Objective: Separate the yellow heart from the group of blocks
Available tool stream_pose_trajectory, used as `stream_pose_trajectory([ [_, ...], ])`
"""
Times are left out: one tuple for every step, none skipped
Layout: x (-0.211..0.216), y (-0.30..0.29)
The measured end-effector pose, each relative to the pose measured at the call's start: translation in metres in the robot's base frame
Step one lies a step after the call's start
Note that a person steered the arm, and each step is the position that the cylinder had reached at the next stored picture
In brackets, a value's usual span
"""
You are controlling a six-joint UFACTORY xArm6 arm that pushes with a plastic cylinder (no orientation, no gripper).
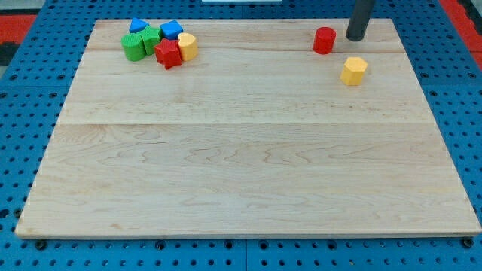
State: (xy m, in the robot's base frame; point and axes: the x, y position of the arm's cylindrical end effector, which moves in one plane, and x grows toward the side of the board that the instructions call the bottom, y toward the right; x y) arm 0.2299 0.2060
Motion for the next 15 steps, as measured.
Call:
stream_pose_trajectory([
  [0.001,-0.068],
  [0.001,-0.1],
  [-0.009,-0.115],
  [-0.014,-0.223],
  [-0.016,-0.297],
  [-0.018,-0.307],
  [-0.026,-0.355],
  [-0.008,-0.377],
  [0.019,-0.354],
  [0.044,-0.316],
  [0.048,-0.266],
  [0.049,-0.253],
  [0.029,-0.263],
  [0.021,-0.263],
  [0.024,-0.235],
])
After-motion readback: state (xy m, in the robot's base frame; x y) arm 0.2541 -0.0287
